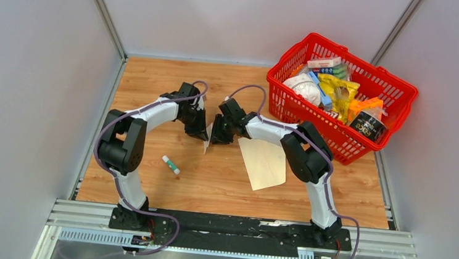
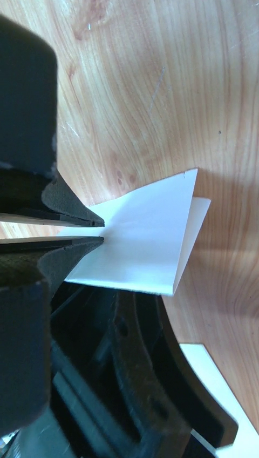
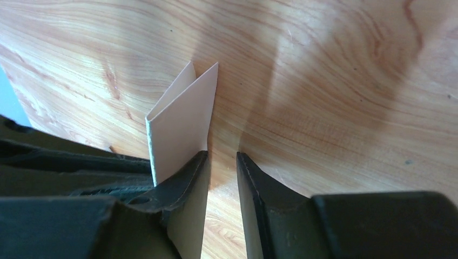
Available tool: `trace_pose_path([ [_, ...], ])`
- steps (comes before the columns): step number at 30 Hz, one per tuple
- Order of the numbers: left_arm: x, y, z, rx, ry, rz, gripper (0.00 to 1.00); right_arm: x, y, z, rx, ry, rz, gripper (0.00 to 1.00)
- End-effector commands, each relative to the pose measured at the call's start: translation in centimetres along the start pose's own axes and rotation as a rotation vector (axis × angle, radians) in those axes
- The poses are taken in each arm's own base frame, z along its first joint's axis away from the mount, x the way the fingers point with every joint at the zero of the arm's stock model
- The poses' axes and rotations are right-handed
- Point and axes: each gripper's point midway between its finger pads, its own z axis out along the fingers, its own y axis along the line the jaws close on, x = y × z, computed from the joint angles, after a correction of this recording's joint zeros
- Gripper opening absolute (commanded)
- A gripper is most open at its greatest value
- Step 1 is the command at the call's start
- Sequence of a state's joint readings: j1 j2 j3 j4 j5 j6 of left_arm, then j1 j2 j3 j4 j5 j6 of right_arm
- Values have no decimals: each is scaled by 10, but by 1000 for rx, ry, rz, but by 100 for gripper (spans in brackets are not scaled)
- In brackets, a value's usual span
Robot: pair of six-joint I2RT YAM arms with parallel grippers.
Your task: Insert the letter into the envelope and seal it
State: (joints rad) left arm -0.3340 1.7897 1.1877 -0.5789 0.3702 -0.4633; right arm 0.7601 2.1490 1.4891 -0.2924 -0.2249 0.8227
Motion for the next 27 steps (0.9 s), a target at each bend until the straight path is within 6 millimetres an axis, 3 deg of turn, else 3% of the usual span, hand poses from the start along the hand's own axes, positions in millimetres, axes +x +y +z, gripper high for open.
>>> trace_pose_path([
  [1,-6,-4,6,-29,-1,5,18,12,-42,-7,185,-12,1,33],
  [9,-3,-10,30,-63,30,1,14,17,-61,-17,266,-23,-16,24],
  [15,-1,-4,41,-121,43,1,9,14,-73,-35,331,-67,-40,23],
  [27,-2,-7,42,-116,35,-4,7,-16,-57,-89,355,-201,-68,29],
])
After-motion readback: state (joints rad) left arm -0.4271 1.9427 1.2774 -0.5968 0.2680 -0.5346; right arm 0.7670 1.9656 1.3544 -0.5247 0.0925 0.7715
